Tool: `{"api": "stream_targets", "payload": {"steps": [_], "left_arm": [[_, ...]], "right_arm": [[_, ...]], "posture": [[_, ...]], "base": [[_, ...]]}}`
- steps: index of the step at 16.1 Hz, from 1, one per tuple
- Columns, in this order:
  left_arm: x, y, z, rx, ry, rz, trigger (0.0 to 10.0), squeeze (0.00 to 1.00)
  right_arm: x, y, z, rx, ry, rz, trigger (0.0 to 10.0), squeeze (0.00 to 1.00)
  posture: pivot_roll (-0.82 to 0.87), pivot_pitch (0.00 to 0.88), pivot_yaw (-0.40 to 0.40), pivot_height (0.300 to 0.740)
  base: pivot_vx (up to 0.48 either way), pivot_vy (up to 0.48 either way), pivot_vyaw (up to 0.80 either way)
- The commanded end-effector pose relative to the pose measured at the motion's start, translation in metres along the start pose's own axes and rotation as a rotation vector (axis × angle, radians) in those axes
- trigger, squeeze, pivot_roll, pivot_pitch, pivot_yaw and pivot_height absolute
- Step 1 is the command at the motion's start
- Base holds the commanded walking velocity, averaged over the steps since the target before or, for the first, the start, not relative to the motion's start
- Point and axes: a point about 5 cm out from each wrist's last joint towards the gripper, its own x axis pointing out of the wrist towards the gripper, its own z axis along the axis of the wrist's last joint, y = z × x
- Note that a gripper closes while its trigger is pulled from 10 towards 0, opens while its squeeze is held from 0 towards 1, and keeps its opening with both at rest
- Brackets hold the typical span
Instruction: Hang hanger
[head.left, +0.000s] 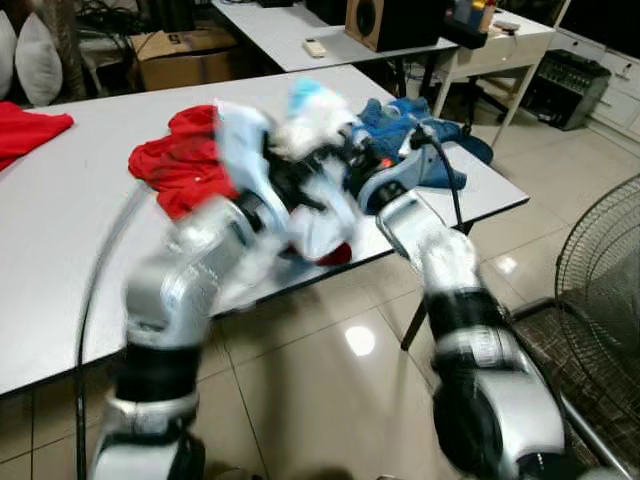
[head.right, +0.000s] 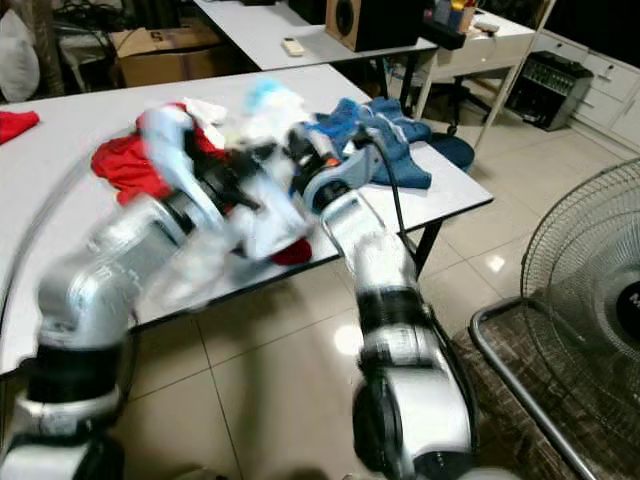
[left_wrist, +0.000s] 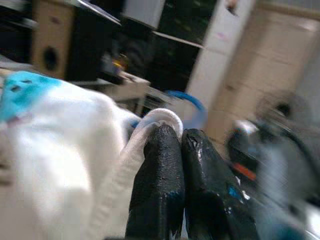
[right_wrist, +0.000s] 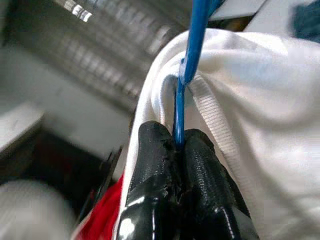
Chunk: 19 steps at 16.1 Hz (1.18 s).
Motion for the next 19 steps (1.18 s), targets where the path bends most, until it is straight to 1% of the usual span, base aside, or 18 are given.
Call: {"api": "stream_targets", "payload": {"steps": [1,2,3,4,6,7,8,9,10,11,12,13,14,15,16,17,18,19], "left_arm": [[0.002,-0.001,0.006,0.010,-0.011,0.004,1.0,0.00],[0.001,0.000,0.005,0.020,0.000,0.007,1.3,0.00],[-0.003,0.007,0.001,0.071,0.048,0.054,4.4,0.00],[-0.009,0.017,-0.001,0.109,0.076,0.127,10.0,0.00],[-0.018,0.028,0.001,0.133,0.092,0.174,10.0,0.00],[-0.024,0.032,0.003,0.142,0.105,0.180,10.0,1.00],[-0.031,0.040,0.002,0.155,0.146,0.191,10.0,1.00],[-0.034,0.042,0.000,0.160,0.167,0.191,10.0,1.00],[-0.039,0.047,-0.009,0.175,0.231,0.182,10.0,1.00],[-0.042,0.049,-0.016,0.173,0.272,0.181,10.0,1.00],[-0.045,0.051,-0.021,0.155,0.294,0.180,10.0,1.00],[-0.051,0.056,-0.028,0.149,0.323,0.189,10.0,1.00],[-0.059,0.061,-0.035,0.156,0.352,0.205,10.0,1.00],[-0.067,0.065,-0.037,0.165,0.358,0.223,10.0,1.00],[-0.071,0.065,-0.036,0.169,0.354,0.228,10.0,1.00],[-0.080,0.067,-0.035,0.170,0.333,0.258,10.0,1.00],[-0.091,0.071,-0.037,0.185,0.335,0.307,10.0,1.00],[-0.097,0.072,-0.038,0.190,0.337,0.336,10.0,1.00]], "right_arm": [[-0.002,0.011,-0.025,0.047,0.083,0.054,0.0,0.00],[-0.006,0.011,-0.023,0.049,0.087,0.060,0.0,0.00],[-0.018,0.010,-0.013,0.069,0.068,0.056,0.0,0.00],[-0.028,0.006,-0.005,0.071,0.044,0.039,0.0,0.00],[-0.042,0.003,0.002,0.055,0.014,0.012,0.0,0.00],[-0.049,0.002,0.005,0.048,0.003,-0.001,0.0,0.00],[-0.055,0.000,0.008,0.036,-0.015,-0.017,0.0,0.00],[-0.057,0.000,0.009,0.032,-0.022,-0.022,0.0,0.00],[-0.063,0.001,0.010,0.030,-0.031,-0.038,0.0,0.00],[-0.066,0.002,0.011,0.023,-0.036,-0.044,0.0,0.00],[-0.069,0.004,0.013,-0.016,-0.033,-0.041,0.0,0.00],[-0.072,0.009,0.015,-0.057,-0.029,-0.029,0.0,0.00],[-0.076,0.018,0.020,-0.113,-0.029,0.015,0.0,0.00],[-0.082,0.031,0.025,-0.152,-0.036,0.066,0.0,0.00],[-0.085,0.037,0.027,-0.164,-0.041,0.096,0.0,0.00],[-0.092,0.055,0.035,-0.181,-0.061,0.175,0.0,0.00],[-0.094,0.067,0.041,-0.210,-0.079,0.228,0.0,0.00],[-0.094,0.077,0.044,-0.234,-0.089,0.282,0.0,0.00]], "posture": [[-0.09,0.000,-0.016,0.740],[-0.09,0.000,-0.013,0.740],[-0.10,0.000,-0.004,0.740],[-0.10,0.000,0.005,0.740],[-0.11,0.000,0.012,0.740],[-0.11,0.000,0.017,0.740],[-0.11,0.000,0.020,0.740],[-0.11,0.000,0.021,0.740],[-0.12,0.000,0.025,0.740],[-0.12,0.000,0.029,0.740],[-0.12,0.000,0.039,0.740],[-0.13,0.000,0.047,0.740],[-0.13,0.000,0.057,0.740],[-0.13,0.000,0.056,0.740],[-0.12,0.000,0.050,0.740],[-0.11,0.000,0.033,0.740],[-0.08,0.000,0.012,0.740],[-0.08,0.000,0.008,0.740]], "base": [[0.000,0.000,0.00],[0.000,0.000,0.00],[0.000,0.000,0.00],[0.000,0.000,0.00],[0.000,0.000,0.00],[0.000,0.000,0.00],[0.000,0.000,0.00],[0.000,0.000,0.00],[0.000,0.000,0.00],[0.000,0.000,0.00],[0.000,0.000,0.00],[0.000,0.000,0.80],[0.000,0.000,0.80],[0.000,0.000,0.79],[0.000,0.000,0.79],[0.000,0.000,0.76],[0.000,0.000,0.74],[0.000,0.000,0.74]]}}
